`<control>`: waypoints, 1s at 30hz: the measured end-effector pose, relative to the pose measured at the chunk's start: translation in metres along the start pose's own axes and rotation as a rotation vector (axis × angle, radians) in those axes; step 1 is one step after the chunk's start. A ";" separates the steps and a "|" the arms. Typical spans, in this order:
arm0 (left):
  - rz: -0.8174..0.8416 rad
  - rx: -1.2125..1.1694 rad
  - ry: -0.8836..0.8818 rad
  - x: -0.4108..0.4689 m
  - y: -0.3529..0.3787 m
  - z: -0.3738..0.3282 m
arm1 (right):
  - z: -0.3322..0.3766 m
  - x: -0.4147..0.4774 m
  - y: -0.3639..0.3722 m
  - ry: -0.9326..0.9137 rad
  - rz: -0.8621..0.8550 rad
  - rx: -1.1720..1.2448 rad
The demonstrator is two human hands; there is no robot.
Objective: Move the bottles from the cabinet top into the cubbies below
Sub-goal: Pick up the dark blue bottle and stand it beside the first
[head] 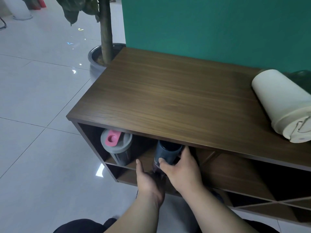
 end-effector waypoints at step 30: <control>0.070 0.142 -0.038 0.014 -0.008 -0.004 | -0.006 -0.004 0.004 -0.013 0.077 0.044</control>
Point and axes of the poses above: each hand's wrist, its own x-axis towards the middle knuckle, its own y-axis out of the palm, z = x × y, the point moved 4 cm from there along x, towards the middle knuckle, and after that the axes turned 14 degrees about -y, right-handed, at the moved point
